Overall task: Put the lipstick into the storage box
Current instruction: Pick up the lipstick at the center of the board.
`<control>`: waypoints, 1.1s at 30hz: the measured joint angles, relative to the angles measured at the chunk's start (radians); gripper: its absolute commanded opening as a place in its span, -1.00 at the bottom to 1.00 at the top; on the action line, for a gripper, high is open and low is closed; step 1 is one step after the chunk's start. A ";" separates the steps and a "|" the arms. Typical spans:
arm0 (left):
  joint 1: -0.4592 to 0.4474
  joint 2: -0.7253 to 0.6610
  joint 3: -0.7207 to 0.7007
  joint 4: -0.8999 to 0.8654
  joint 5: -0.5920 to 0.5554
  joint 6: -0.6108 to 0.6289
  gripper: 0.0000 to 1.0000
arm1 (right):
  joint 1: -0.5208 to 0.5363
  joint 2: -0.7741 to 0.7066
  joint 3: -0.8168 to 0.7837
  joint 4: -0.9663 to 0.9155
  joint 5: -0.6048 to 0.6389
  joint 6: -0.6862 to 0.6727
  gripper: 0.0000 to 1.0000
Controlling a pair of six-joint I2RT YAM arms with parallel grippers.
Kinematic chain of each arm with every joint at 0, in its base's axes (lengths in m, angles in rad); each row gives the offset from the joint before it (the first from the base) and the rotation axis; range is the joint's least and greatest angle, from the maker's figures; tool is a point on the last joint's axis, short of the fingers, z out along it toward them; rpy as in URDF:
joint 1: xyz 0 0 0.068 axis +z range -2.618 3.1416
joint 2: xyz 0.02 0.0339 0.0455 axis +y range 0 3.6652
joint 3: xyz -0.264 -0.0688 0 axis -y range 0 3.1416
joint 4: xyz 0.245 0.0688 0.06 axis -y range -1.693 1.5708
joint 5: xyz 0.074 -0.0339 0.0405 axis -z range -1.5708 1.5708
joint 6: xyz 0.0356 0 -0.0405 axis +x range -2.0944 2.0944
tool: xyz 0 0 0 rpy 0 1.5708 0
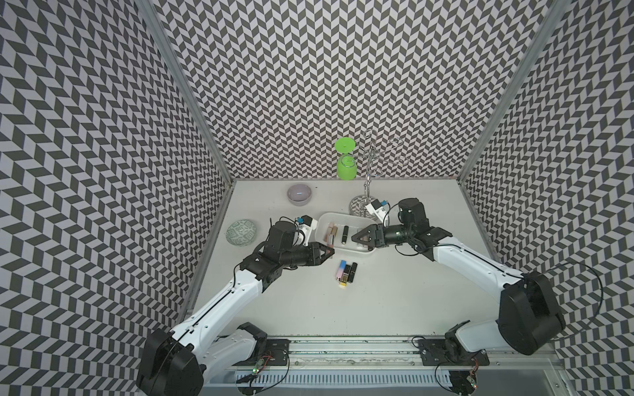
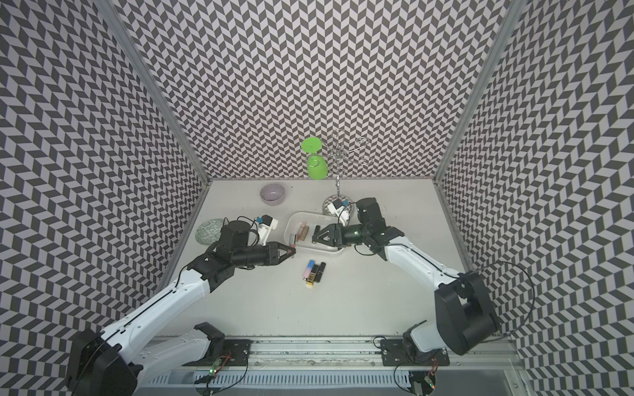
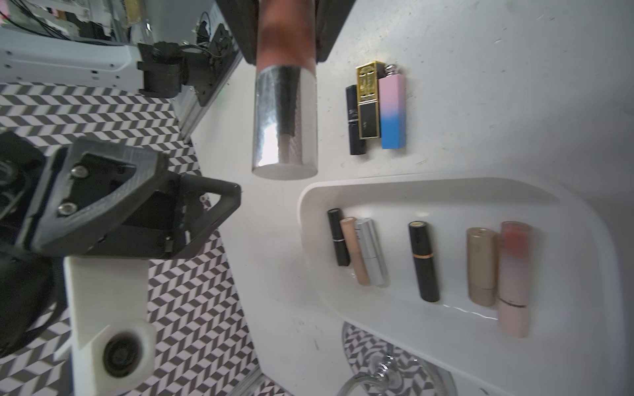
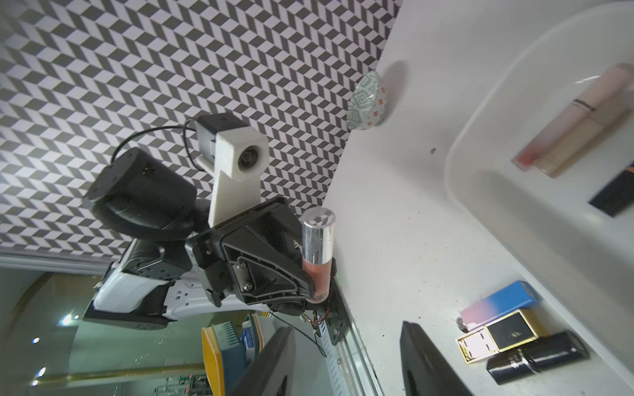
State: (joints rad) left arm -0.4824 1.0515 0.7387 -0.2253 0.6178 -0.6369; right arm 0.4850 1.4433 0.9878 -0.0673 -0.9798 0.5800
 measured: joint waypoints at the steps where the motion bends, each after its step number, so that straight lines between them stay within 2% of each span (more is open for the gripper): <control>1: 0.004 -0.003 -0.006 0.029 0.026 -0.015 -0.53 | 0.013 0.000 0.010 0.014 -0.011 0.006 0.07; 5: 0.012 -0.005 -0.010 0.126 0.113 -0.064 -0.53 | 0.047 0.000 0.047 0.074 -0.045 0.032 0.08; 11: 0.012 -0.005 -0.009 0.192 0.180 -0.090 -0.53 | 0.058 0.000 0.072 0.117 -0.058 0.061 0.08; 22: 0.019 -0.025 -0.006 0.225 0.217 -0.098 -0.53 | 0.119 0.011 0.100 0.122 -0.042 0.079 0.04; 26: 0.021 -0.030 -0.005 0.229 0.224 -0.098 -0.53 | 0.129 0.012 0.103 0.123 -0.033 0.084 -0.05; 33: 0.021 -0.042 -0.005 0.234 0.237 -0.098 -0.53 | 0.148 0.013 0.103 0.127 -0.006 0.103 -0.33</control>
State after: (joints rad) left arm -0.4618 1.0092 0.7334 0.0086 0.8547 -0.7345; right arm 0.6334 1.4559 1.0908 0.0593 -0.9859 0.6827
